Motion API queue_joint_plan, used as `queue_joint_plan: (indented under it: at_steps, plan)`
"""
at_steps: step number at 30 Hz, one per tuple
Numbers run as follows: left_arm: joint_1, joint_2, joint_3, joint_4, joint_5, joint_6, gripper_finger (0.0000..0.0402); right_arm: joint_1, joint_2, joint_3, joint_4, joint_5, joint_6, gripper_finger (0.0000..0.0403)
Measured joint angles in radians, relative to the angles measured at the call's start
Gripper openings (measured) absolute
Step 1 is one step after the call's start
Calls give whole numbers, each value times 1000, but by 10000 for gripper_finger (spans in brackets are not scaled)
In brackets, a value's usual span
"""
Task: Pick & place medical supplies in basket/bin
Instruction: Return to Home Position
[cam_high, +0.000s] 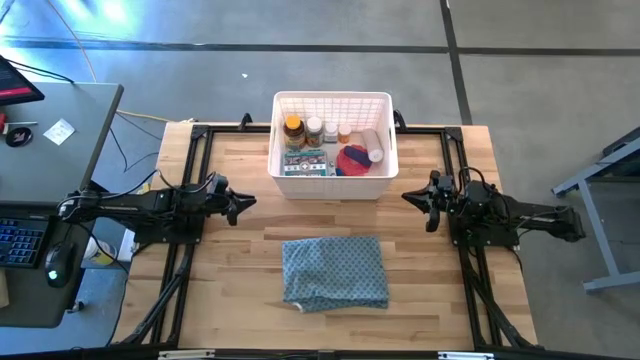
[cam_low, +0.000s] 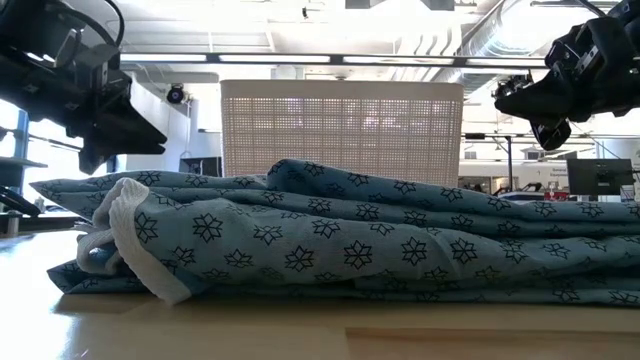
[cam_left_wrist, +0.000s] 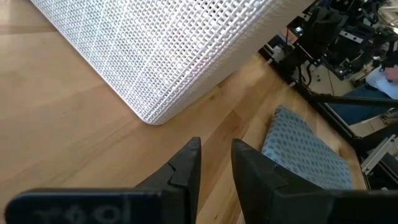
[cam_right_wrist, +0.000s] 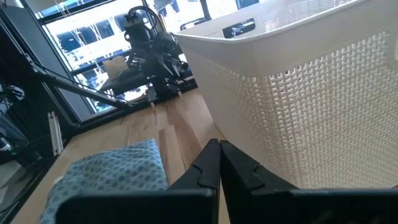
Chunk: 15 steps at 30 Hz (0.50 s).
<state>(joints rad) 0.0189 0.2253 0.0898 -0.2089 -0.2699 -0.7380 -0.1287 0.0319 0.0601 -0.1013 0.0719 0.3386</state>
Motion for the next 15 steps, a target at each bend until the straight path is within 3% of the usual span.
queue_joint_plan:
  at_steps: [15]
  plan:
    - [0, -51, 0, -3, 13, 0, 124, 0, 0, 2, -20, -4, 0, 6]
